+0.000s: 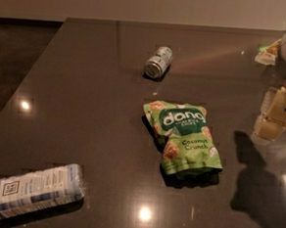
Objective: Pick 7up can
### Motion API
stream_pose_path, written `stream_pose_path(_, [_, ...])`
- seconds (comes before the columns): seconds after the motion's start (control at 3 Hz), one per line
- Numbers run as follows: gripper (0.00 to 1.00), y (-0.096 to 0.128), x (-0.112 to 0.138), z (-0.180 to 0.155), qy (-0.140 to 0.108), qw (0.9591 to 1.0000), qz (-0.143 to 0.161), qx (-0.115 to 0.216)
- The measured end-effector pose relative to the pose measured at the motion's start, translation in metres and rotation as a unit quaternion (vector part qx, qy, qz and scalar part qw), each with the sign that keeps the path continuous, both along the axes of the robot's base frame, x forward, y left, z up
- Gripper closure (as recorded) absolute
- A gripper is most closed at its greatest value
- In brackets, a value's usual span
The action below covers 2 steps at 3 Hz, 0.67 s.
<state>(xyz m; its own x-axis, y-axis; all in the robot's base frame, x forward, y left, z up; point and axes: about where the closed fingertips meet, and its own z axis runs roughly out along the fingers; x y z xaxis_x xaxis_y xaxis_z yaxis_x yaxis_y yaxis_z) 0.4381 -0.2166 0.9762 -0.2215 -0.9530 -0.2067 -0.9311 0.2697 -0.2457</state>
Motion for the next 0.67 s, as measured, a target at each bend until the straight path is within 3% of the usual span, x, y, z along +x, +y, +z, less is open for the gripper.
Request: stream_pose_path(0.67, [0.00,0.009,0.011,0.000,0.005,1.0000,-0.004,-0.005])
